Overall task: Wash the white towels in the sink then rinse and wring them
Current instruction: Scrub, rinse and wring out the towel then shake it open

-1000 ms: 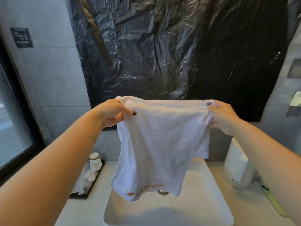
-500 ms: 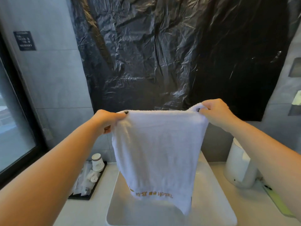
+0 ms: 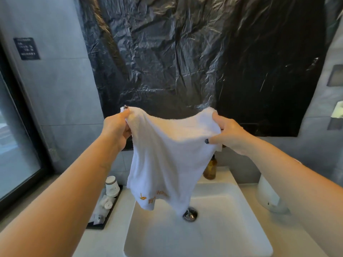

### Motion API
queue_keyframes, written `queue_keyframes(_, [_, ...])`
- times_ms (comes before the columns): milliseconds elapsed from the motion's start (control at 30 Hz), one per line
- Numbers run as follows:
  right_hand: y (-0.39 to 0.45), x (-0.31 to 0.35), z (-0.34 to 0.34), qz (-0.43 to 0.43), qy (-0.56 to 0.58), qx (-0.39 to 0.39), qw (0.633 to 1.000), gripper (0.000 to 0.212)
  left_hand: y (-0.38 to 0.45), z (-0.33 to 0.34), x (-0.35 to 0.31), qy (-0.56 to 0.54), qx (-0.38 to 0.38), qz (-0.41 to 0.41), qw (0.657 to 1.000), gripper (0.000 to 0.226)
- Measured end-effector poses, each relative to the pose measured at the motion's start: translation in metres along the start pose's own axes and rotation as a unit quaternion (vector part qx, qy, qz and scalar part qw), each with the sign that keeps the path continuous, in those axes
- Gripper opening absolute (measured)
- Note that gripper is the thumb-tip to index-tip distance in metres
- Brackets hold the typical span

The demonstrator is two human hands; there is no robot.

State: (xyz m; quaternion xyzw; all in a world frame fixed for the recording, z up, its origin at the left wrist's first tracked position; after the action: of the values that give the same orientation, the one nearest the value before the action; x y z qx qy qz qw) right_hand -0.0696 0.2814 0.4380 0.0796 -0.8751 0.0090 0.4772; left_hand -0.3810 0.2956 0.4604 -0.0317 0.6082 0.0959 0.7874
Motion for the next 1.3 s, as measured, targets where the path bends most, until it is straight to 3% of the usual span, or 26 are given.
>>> queue_keyframes(67, [-0.002, -0.002, -0.011, 0.017, -0.082, -0.081, 0.993, 0.061, 0.002, -0.008, -0.007, 0.006, -0.028, 0.017, 0.999, 0.024])
queue_keyframes(133, [-0.004, -0.004, -0.016, 0.021, -0.123, -0.118, 0.985, 0.049, 0.006, -0.017, -0.013, 0.018, -0.047, 0.03, 0.998, 0.028])
queue_keyframes(300, [-0.005, -0.005, -0.015, 0.008, -0.169, -0.187, 0.968, 0.019, 0.008, -0.03, -0.012, 0.07, -0.059, 0.044, 0.995, 0.008])
queue_keyframes(400, [0.003, -0.019, -0.015, 0.063, 0.035, -0.155, 0.985, 0.021, 0.008, -0.034, -0.01, 0.057, -0.045, 0.046, 0.996, 0.009])
queue_keyframes(533, [0.01, -0.03, -0.004, 0.12, 0.317, -0.096, 0.936, 0.031, 0.012, -0.042, -0.007, 0.081, -0.022, 0.039, 0.996, 0.005])
queue_keyframes(733, [0.014, -0.024, -0.004, 0.13, 0.424, -0.098, 0.891, 0.011, 0.02, -0.058, -0.006, 0.074, -0.009, 0.031, 0.997, 0.023])
queue_keyframes(833, [0.014, -0.02, -0.012, 0.12, 0.339, -0.091, 0.929, 0.012, 0.02, -0.067, -0.005, 0.073, -0.01, 0.035, 0.997, 0.014])
queue_keyframes(1000, [0.009, -0.014, -0.036, 0.051, 0.119, -0.156, 0.979, 0.031, 0.016, -0.078, -0.008, 0.083, -0.046, 0.047, 0.994, 0.006])
queue_keyframes(1167, [0.001, -0.003, -0.053, -0.009, -0.075, -0.229, 0.97, 0.018, 0.011, -0.08, -0.01, 0.15, -0.027, 0.073, 0.986, 0.016])
queue_keyframes(1300, [-0.002, 0.005, -0.063, -0.063, -0.175, -0.255, 0.949, 0.017, 0.008, -0.079, -0.002, 0.155, 0.042, 0.012, 0.987, 0.022])
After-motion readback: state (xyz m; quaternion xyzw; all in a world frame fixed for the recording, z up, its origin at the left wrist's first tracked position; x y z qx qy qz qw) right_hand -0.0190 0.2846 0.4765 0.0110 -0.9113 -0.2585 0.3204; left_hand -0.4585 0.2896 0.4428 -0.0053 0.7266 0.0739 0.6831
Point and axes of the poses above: each hand's wrist, its own y-axis towards the middle knuckle, its own z-axis out of the palm, x = y × z, the point moved 6 cm from there along y, towards the middle knuckle, and after that the axes turned 10 degrees about x, right-handed, at the moved point
